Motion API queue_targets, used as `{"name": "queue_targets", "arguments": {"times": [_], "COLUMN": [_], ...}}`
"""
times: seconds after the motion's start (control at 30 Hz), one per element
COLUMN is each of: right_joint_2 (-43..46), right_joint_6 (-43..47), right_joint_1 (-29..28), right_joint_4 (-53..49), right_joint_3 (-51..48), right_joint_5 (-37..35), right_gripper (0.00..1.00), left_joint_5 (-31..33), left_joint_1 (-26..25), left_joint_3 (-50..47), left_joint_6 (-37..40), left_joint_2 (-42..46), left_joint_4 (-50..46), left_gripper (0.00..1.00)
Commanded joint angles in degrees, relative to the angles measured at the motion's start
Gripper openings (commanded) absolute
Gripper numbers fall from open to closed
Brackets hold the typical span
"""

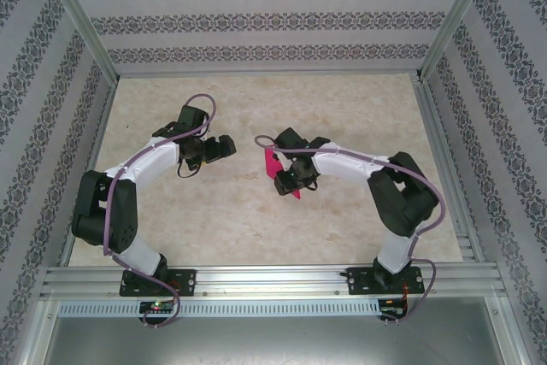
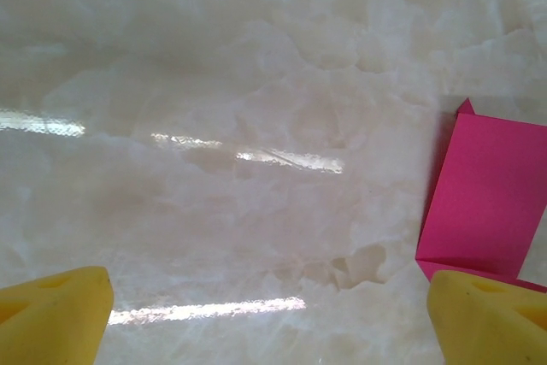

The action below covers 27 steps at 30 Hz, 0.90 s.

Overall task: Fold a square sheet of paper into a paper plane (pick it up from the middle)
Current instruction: Rotate the paper at the center of the table, then fold the wing for the fifth time at the center of the table.

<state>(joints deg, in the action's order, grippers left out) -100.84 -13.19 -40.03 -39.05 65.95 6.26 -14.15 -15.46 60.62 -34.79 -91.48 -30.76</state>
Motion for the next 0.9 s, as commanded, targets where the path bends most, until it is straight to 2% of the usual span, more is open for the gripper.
{"name": "queue_targets", "arguments": {"times": [0.0, 0.1, 0.17, 0.43, 0.67, 0.87], "right_joint_2": [5.3, 6.1, 5.1, -4.5, -4.3, -3.8], "right_joint_6": [-10.3, -22.7, -27.2, -36.6, -39.1, -39.8], "right_joint_1": [-0.9, -2.1, -2.9, -3.8, -3.8, -1.9], "right_joint_4": [2.9, 7.5, 9.8, 6.9, 9.3, 14.4], "right_joint_3": [-0.9, -2.0, -1.5, 6.1, 1.9, -3.1], "right_joint_5": [-6.3, -9.6, -11.3, -15.7, -15.7, -12.4], "right_gripper": [0.47, 0.48, 0.48, 0.48, 0.48, 0.48], "left_joint_5": [-2.0, -2.1, -2.2, -4.1, -12.3, -18.1], "left_joint_1": [0.7, 0.6, 0.6, 0.5, -0.2, -2.1], "left_joint_3": [-0.8, -1.1, -1.1, -1.4, -2.3, -2.6], "left_joint_6": [0.7, 0.2, 0.1, -0.2, -1.3, -2.8], "left_joint_2": [0.7, 0.4, 0.4, 0.1, -1.3, -3.4], "left_joint_4": [3.2, 4.0, 4.0, 4.3, 7.3, 10.7], "left_gripper": [0.96, 0.96, 0.96, 0.97, 0.96, 0.92]}}
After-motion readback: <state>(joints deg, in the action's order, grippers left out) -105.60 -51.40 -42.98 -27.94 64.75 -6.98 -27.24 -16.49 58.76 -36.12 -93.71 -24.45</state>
